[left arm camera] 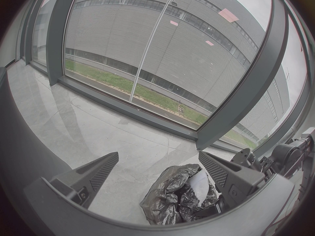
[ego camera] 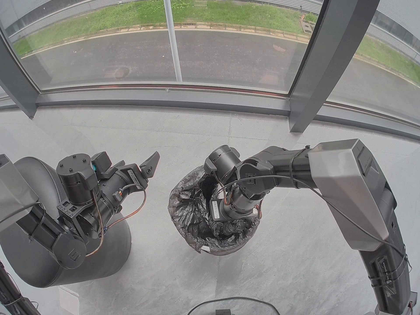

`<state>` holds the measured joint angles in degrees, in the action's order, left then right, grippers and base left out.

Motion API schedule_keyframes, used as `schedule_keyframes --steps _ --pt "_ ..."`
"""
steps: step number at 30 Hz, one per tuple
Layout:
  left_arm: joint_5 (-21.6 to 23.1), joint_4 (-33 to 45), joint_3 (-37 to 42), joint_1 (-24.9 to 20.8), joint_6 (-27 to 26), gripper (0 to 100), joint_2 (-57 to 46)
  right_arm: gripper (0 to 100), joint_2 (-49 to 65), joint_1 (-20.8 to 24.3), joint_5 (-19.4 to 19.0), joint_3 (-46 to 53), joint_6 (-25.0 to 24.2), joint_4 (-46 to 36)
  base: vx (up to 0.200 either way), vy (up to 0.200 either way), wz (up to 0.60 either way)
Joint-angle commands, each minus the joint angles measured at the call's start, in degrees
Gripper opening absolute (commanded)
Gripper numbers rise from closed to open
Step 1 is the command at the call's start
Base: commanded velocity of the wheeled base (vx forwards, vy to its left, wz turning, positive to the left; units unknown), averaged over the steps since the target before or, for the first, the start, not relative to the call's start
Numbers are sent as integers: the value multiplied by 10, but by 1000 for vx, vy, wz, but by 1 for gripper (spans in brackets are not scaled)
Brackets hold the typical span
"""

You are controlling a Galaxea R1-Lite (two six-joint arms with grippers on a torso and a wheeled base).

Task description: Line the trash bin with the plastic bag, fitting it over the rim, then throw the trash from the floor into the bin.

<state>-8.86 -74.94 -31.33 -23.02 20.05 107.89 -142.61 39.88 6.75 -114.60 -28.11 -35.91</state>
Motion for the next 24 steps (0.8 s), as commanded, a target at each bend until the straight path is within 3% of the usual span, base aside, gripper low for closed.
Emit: schedule_keyframes --steps 1,10,15,24 --pt "0 0 0 -1 0 100 2 100 -22 -4 1 0 -3 13 0 0 0" --pt "-1 0 4 -9 0 100 4 100 -11 33 11 0 15 73 0 0 0" --pt "-1 0 5 -9 -5 100 2 100 -14 35 14 0 52 115 0 0 0" --pt "-1 -48 16 -9 -13 100 7 100 -36 28 16 0 54 118 0 0 0"
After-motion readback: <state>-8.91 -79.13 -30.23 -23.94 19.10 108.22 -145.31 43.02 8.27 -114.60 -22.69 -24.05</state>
